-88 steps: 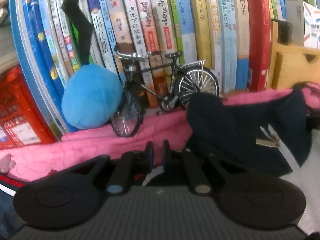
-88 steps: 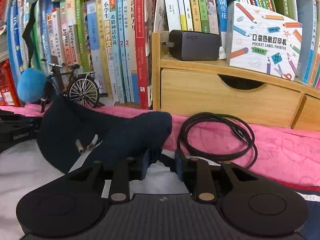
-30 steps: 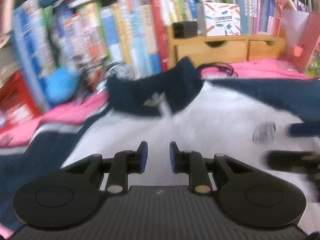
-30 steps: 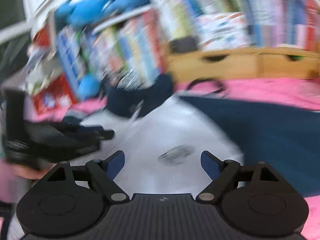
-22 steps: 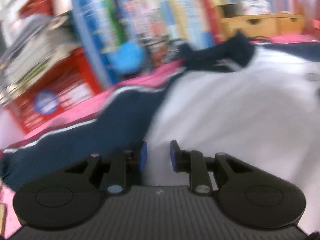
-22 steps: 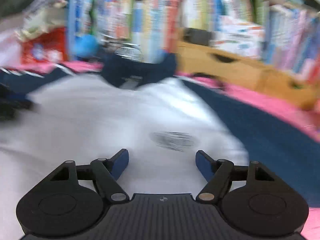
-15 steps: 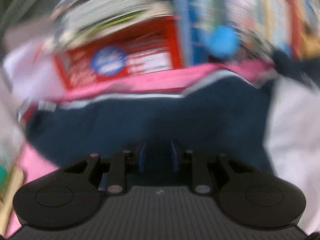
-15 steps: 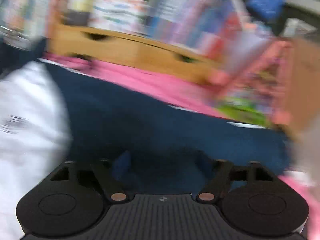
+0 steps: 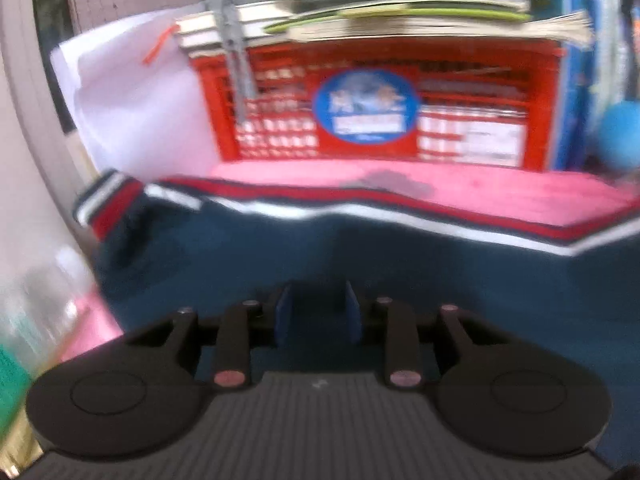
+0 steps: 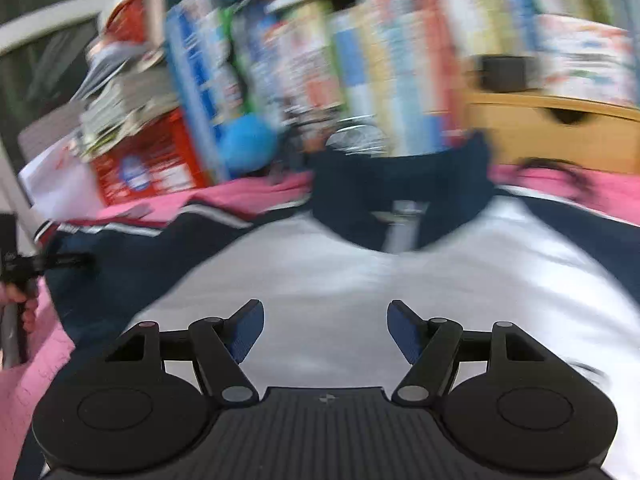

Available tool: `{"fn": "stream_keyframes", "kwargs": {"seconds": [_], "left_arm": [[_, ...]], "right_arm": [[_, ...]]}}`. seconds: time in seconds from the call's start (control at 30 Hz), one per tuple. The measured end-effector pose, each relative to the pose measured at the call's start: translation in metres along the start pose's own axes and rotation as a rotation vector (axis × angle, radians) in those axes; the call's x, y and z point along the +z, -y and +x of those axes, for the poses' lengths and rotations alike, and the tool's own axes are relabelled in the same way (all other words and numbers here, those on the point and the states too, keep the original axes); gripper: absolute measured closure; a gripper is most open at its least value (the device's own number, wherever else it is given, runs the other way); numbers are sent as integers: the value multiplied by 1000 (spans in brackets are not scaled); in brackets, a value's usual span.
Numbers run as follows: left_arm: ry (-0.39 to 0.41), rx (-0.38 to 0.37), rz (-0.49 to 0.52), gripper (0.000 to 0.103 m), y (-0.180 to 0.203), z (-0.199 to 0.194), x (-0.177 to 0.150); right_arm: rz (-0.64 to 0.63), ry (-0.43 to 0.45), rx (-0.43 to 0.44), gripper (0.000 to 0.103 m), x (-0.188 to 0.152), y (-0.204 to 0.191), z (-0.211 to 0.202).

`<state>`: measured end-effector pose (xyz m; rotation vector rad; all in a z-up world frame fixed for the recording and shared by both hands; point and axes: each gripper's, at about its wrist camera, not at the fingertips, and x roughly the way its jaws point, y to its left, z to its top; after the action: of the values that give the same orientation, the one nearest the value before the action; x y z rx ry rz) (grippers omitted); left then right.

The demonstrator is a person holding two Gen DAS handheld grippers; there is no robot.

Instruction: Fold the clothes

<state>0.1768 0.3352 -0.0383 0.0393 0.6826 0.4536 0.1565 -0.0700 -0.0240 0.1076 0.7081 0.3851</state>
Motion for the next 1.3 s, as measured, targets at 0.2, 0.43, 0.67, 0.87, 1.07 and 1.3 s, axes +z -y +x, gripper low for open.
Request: {"fn": "stream_keyframes", "kwargs": {"seconds": [0.2, 0.43, 0.67, 0.87, 1.07, 1.3], "left_arm": [[-3, -24, -31, 72, -32, 18, 6], [-15, -62, -133, 67, -65, 31, 10], [-12, -52, -120, 67, -63, 31, 9], [-14, -32, -108, 63, -62, 31, 10], [-19, 23, -97, 49, -59, 31, 11], [163, -40, 124, 70, 5, -57, 22]], "right_arm": [[-175, -41, -2, 65, 36, -66, 87], [-170, -21, -118, 45, 90, -84, 169], [-61, 14, 47, 49, 75, -20, 92], [-197, -80, -201, 45, 46, 86, 19], [-40, -48, -772, 43, 14, 269, -82], [-440, -32, -1055, 52, -3, 243, -124]]}}
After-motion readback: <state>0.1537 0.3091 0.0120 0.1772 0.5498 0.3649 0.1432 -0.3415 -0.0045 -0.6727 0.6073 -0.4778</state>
